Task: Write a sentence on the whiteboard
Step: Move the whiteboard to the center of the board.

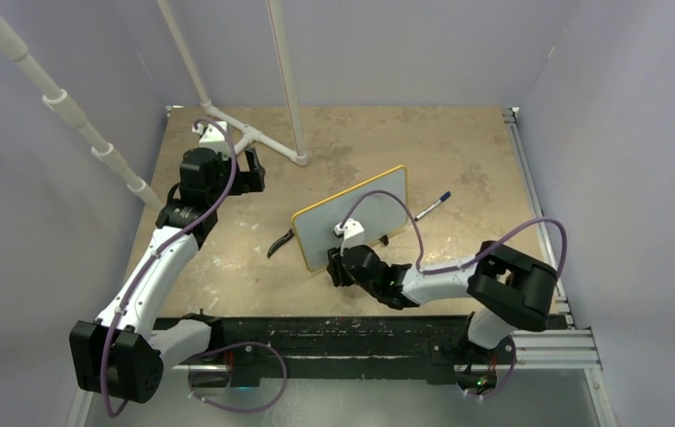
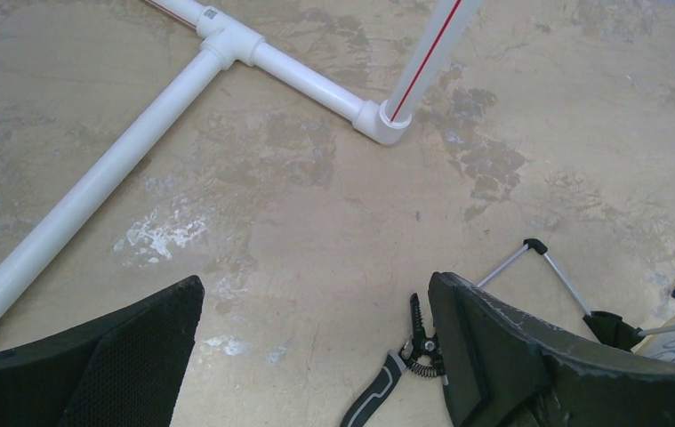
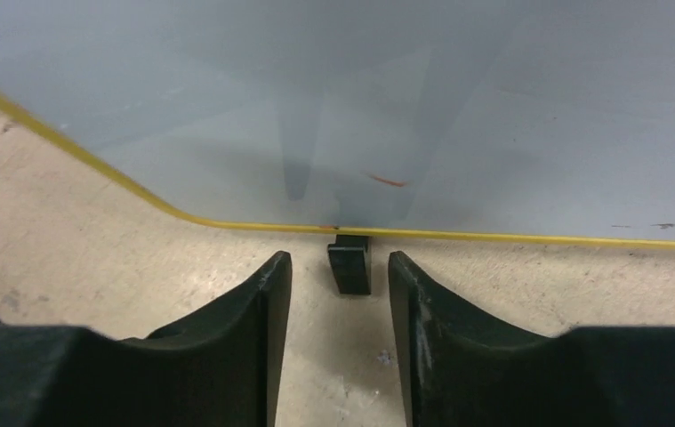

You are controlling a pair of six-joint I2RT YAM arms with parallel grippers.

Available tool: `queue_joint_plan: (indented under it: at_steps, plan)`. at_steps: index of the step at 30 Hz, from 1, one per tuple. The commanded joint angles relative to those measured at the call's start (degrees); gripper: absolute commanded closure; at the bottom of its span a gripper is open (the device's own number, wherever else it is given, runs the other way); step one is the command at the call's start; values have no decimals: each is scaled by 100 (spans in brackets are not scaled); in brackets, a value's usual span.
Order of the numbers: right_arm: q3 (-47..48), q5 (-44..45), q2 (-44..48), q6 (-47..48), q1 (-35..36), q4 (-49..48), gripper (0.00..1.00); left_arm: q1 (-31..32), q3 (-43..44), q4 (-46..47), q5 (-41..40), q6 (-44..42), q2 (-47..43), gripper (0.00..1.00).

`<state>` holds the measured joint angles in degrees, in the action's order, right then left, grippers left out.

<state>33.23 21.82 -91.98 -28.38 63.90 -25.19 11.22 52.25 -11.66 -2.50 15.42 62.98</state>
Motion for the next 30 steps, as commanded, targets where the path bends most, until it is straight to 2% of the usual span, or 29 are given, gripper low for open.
queue_joint_plan:
  at_steps: [1,4,11,14,16,18,23,30]
  plan:
    - [-17,308,665,-395,149,487,46,-50,50,86,-154,-99,-184,2]
    - [-61,371,1120,-515,237,962,32,-50,62,64,-187,-118,-215,1]
    - [-145,429,2573,-1034,299,2382,20,-50,57,59,-185,-120,-278,1]
    - [-109,610,3145,-1184,253,2939,26,-50,58,62,-133,-110,-319,1]
    - [-8,740,3399,-1195,98,3132,27,-50,47,76,-136,-109,-321,1]
    - [29,532,3570,-1217,-362,3223,26,-50,50,67,-152,-108,-320,1]
    - [-187,-659,4006,-996,-2158,2857,29,-50,46,72,-163,-109,-339,1]
    - [-102,-343,4043,-1050,-3291,2800,31,-50,40,84,-147,-101,-347,2]
